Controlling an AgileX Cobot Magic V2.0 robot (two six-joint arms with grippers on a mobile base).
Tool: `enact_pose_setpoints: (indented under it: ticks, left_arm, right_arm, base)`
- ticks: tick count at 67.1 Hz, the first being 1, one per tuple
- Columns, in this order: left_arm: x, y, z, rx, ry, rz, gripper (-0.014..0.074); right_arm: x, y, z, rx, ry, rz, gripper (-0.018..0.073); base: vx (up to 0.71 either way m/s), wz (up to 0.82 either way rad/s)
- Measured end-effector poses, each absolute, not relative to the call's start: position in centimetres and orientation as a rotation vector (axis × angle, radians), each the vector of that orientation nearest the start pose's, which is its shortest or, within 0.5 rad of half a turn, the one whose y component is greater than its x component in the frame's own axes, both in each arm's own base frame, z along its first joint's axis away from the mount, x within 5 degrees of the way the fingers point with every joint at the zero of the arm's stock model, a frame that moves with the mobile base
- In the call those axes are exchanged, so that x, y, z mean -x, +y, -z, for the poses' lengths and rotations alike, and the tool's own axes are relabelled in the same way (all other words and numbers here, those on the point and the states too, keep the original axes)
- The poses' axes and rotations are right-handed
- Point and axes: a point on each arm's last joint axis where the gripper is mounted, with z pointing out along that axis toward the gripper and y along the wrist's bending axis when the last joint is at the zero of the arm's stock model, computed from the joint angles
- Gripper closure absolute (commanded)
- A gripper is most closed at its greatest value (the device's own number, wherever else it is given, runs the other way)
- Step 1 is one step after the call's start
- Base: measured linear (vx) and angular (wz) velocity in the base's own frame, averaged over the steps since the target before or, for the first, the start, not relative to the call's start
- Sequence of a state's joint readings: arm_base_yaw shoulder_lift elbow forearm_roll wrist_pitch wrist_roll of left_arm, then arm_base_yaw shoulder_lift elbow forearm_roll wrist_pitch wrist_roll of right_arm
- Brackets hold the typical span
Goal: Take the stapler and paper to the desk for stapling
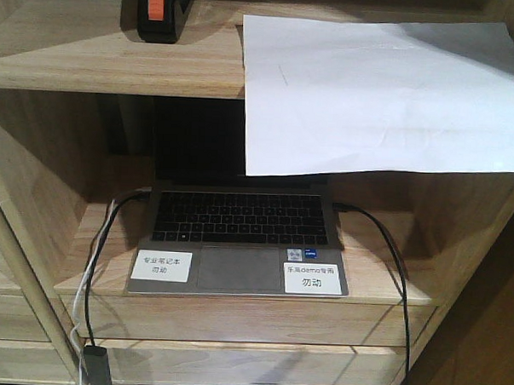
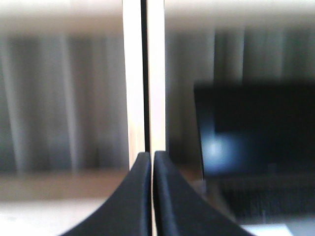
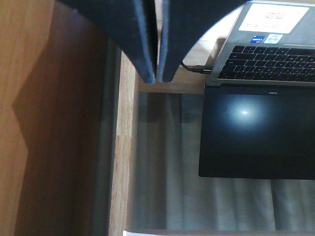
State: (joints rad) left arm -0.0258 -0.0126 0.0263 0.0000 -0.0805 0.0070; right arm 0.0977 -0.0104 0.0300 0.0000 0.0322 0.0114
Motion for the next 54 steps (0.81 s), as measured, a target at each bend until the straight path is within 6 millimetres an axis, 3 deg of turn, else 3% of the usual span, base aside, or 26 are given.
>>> enact_pose_setpoints:
  ticks: [14, 28, 42, 54]
  left_arm:
    - [-5.3, -0.1, -22.4, -0.022, 1.325, 0.016, 0.0603]
    - [-4.4, -0.1, -28.0, -0.021, 1.25, 0.016, 0.0603]
    - [-4.7, -0.1, -33.5, -0.022, 1.339, 0.016, 0.0603]
    - [-5.7, -0.1, -36.2, -0.024, 1.489, 0.015, 0.0603]
  right_arm:
    - [-5.7, 0.6, -20.1, 0.066, 1.535, -0.087, 0.0568]
    - [-5.7, 0.6, -20.1, 0.066, 1.535, -0.087, 0.0568]
    - [-5.7, 0.6, -20.1, 0.066, 1.535, -0.087, 0.0568]
    - [-5.7, 0.6, -20.1, 0.066, 1.535, -0.087, 0.0568]
  base:
    - [0.0, 0.0]
    - [0.0, 0.0]
    - [0.0, 0.0]
    - [0.0, 0.0]
